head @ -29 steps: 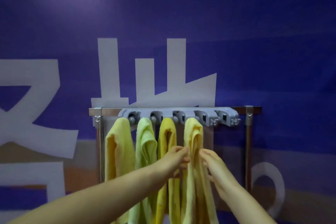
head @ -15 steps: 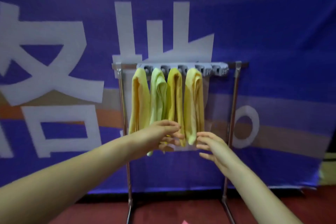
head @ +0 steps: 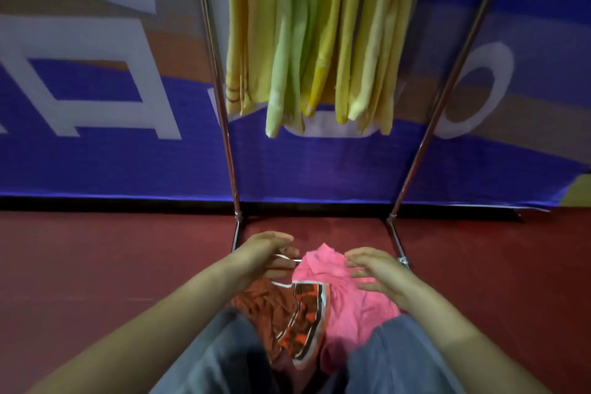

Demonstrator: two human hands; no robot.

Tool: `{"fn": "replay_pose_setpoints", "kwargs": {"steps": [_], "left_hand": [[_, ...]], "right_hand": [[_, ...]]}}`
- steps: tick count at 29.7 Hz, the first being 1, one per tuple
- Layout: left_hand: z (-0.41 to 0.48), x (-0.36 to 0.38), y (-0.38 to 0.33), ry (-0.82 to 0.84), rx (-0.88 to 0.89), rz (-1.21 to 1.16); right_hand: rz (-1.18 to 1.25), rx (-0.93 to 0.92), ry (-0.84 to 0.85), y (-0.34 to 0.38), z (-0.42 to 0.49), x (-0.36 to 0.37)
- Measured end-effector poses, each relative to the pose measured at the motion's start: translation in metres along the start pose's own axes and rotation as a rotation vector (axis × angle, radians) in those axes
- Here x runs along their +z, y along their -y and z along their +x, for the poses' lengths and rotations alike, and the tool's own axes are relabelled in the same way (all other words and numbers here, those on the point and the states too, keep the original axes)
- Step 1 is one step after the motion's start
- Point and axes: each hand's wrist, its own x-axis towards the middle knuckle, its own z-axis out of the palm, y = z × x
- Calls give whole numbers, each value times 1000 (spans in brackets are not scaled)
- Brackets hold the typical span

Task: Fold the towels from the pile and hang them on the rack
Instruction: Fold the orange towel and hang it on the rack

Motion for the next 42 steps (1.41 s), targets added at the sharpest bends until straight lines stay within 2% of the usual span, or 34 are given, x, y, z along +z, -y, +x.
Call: {"fn": "replay_pose_setpoints", "kwargs": {"steps": [4, 8, 13, 14, 20, 24, 28, 33, 35, 39, 42], "left_hand": [[57, -8, 33, 0, -137, 6], [99, -6, 56, 52, -149, -18], [171, 1, 91, 114, -310, 107], [178, 3, 86, 122, -302, 118], [240, 0, 122, 130, -405, 283], [282, -7, 147, 180, -460, 352], [301, -18, 166, 41, -522, 236], [303, -24, 197, 7, -692, 336], [303, -24, 202, 11, -712, 349], [308, -20, 195, 23, -669, 308], [304, -15, 185, 110, -629, 378]], "right_hand": [[-42, 132, 15, -33, 51, 7], [-22, 205, -5, -52, 93, 10], [-72, 353, -99, -100, 172, 25], [-114, 337, -121, -99, 181, 25], [-194, 446, -116, -155, 251, 50], [-132, 464, -119, -187, 297, 53], [-104, 463, -133, -205, 318, 49], [-52, 588, -40, -241, 333, 53], [-20, 568, -7, -250, 338, 58], [-17, 448, -142, -252, 342, 63], [52, 322, -199, -234, 338, 62]]}}
